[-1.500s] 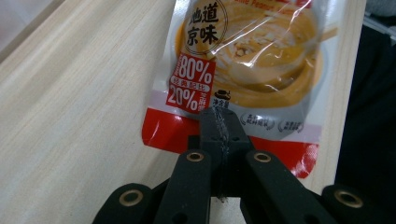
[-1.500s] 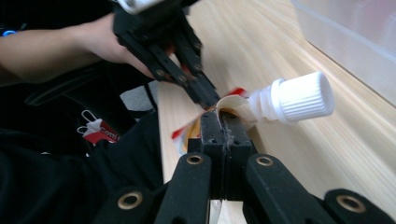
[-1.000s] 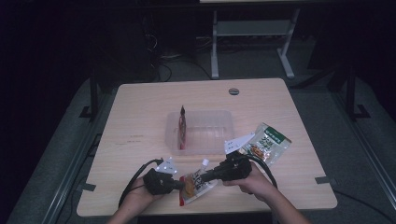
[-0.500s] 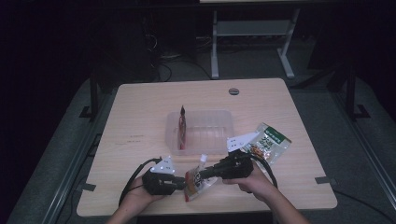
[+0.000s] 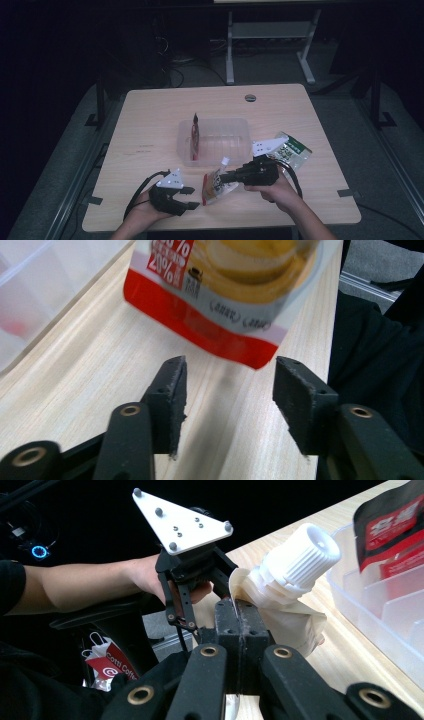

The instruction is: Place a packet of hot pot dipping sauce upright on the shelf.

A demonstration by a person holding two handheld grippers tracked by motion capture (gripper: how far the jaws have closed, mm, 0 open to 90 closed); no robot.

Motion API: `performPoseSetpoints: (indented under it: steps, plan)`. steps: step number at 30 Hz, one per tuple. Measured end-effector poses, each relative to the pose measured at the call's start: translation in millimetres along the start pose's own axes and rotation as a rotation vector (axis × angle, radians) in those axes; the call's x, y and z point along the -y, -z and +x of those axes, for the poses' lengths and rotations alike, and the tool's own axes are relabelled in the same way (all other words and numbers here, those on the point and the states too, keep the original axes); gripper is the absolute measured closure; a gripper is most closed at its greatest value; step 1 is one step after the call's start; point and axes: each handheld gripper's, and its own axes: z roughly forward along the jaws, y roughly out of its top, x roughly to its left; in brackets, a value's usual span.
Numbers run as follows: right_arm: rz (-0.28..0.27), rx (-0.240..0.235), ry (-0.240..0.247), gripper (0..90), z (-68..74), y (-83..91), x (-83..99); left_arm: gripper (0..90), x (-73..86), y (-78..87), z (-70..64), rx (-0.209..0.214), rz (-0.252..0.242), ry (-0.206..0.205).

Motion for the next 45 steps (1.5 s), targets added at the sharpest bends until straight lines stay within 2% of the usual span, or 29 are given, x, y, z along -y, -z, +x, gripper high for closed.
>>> performPoseSetpoints:
  steps: [6, 14, 17, 21, 26, 27, 32, 33, 40, 45]
  plan:
    - [-0.009, 0.029, 0.017, 90.0, 0.5, 4.7, -3.6, 39.5, 6.3, 7.4, 4.0, -0.014, 0.011, 0.009]
    - [-0.018, 0.053, 0.012, 90.0, 1.3, 11.0, -7.3, 34.2, 13.7, 15.0, 12.8, -0.026, 0.020, 0.043]
    - [-0.021, 0.060, 0.024, 90.0, 2.2, 13.1, -11.0, 32.5, 15.1, 15.8, 14.1, -0.026, 0.022, 0.060]
    - [-0.039, 0.068, 0.035, 90.0, 3.1, 16.2, -17.9, 30.0, 15.8, 15.7, 15.1, -0.027, 0.028, 0.049]
    - [-0.055, 0.076, 0.044, 90.0, 4.9, 20.7, -27.2, 27.5, 17.0, 14.2, 14.8, -0.021, 0.028, 0.062]
    - [-0.060, 0.078, 0.052, 90.0, 4.6, 21.6, -29.2, 27.2, 17.1, 15.2, 15.7, -0.023, 0.038, 0.049]
    - [-0.087, 0.095, 0.065, 90.0, 4.1, 26.8, -38.7, 26.0, 18.4, 15.8, 15.7, -0.026, 0.026, 0.065]
    - [-0.089, 0.099, 0.065, 90.0, 3.7, 27.8, -40.5, 25.9, 18.4, 16.7, 16.7, -0.027, 0.037, 0.056]
    - [-0.117, 0.136, 0.073, 90.0, -3.1, 34.3, -55.2, 25.7, 19.0, 15.9, 16.6, -0.027, 0.034, 0.071]
    - [-0.138, 0.150, 0.068, 90.0, -11.3, 38.2, -68.2, 25.7, 19.3, 16.7, 17.2, -0.028, 0.042, 0.058]
